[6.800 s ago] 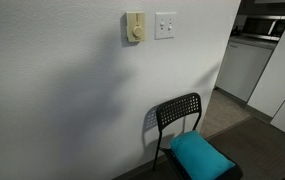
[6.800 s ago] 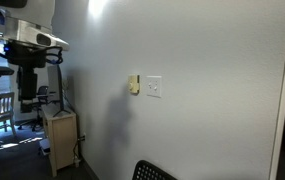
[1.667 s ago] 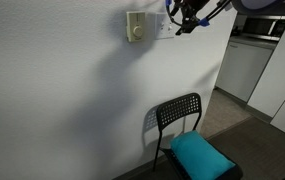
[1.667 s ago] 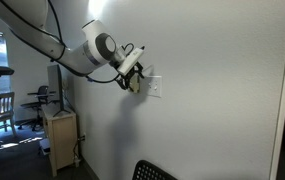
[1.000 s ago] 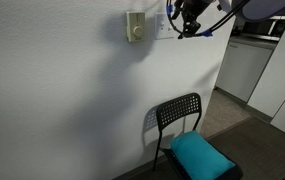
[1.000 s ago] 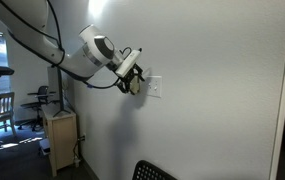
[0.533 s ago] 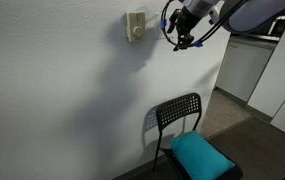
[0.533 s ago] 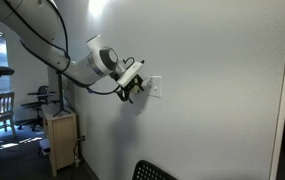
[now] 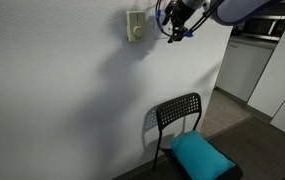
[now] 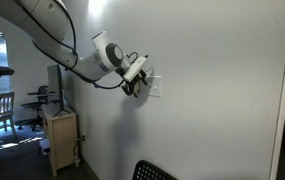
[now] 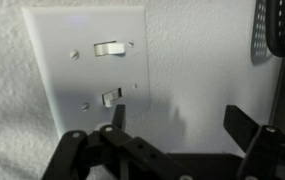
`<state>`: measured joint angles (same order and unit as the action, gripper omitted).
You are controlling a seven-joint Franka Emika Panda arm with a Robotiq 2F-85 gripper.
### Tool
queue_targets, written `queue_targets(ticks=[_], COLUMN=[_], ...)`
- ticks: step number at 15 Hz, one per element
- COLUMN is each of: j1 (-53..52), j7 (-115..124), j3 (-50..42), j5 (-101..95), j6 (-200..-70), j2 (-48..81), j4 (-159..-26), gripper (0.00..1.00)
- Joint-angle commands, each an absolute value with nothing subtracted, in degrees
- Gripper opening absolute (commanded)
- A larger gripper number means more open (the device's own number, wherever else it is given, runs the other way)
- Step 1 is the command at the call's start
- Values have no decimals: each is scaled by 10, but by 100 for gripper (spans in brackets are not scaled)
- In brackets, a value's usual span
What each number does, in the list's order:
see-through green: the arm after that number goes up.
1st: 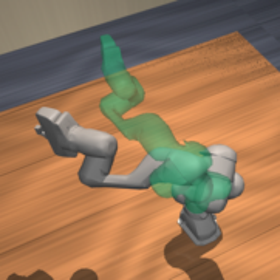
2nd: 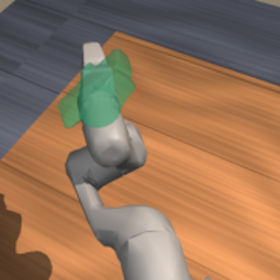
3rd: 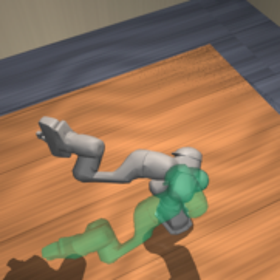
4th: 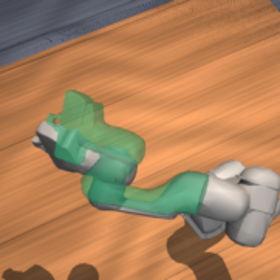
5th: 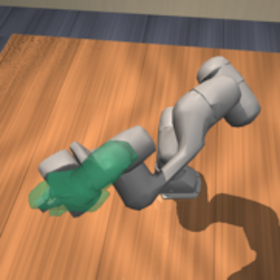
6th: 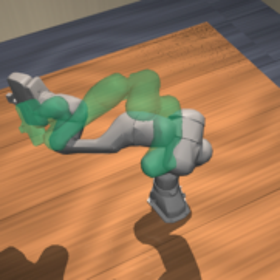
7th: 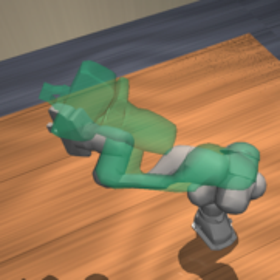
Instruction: Turn off the left light switch
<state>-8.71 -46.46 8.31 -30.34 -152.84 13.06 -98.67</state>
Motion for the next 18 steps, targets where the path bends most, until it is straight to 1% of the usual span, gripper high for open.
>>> queue_targets(ticks=[1, 8, 18], j1=[-86, -85, -78], j7=[-493, -515, -499], j3=[79, 77, 76], j5=[-301, -295, -258], j6=[-1527, -1517, -1497], j2=[160, 200, 195], j4=[-941, -893, -941], gripper=[100, 100, 100])
